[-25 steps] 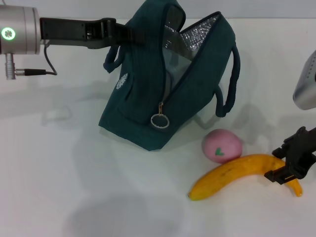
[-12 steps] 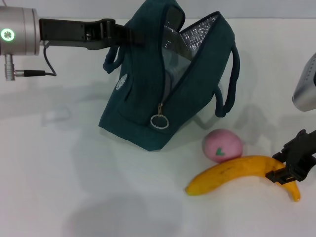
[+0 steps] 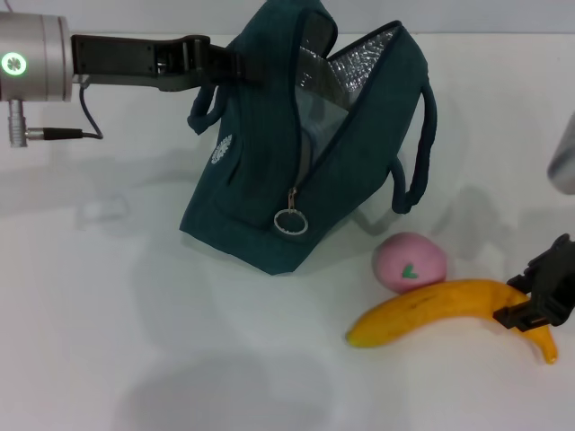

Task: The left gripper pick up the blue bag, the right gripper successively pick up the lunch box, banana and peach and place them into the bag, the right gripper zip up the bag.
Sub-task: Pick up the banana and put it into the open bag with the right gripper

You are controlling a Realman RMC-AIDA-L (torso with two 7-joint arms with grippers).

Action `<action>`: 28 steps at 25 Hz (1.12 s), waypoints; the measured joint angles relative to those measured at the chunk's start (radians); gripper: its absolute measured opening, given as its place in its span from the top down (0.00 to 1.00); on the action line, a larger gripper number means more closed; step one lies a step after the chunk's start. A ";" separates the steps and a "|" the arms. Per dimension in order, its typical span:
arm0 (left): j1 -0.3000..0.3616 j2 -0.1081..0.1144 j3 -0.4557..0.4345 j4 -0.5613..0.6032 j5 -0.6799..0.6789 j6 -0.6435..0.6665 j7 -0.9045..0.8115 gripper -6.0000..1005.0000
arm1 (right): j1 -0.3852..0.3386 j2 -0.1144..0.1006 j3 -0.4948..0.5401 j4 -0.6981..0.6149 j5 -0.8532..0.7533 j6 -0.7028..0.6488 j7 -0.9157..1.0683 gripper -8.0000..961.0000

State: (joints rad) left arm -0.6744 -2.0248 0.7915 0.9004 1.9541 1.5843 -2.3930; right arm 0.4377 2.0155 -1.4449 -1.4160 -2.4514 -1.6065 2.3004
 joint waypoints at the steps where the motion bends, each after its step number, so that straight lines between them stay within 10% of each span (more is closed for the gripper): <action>1: -0.001 0.000 0.000 0.000 0.000 0.000 0.000 0.94 | 0.000 0.000 0.015 0.001 0.004 -0.007 -0.002 0.52; 14: -0.007 0.000 0.000 0.000 -0.001 -0.006 0.000 0.94 | 0.088 -0.024 0.529 0.304 0.251 -0.297 -0.227 0.53; 28: -0.010 0.000 0.000 0.000 -0.001 -0.007 -0.001 0.94 | 0.057 -0.053 0.609 0.365 0.384 -0.345 -0.302 0.53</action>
State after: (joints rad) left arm -0.6842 -2.0249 0.7915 0.9004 1.9527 1.5770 -2.3941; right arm 0.4942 1.9624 -0.8360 -1.0507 -2.0675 -1.9518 1.9987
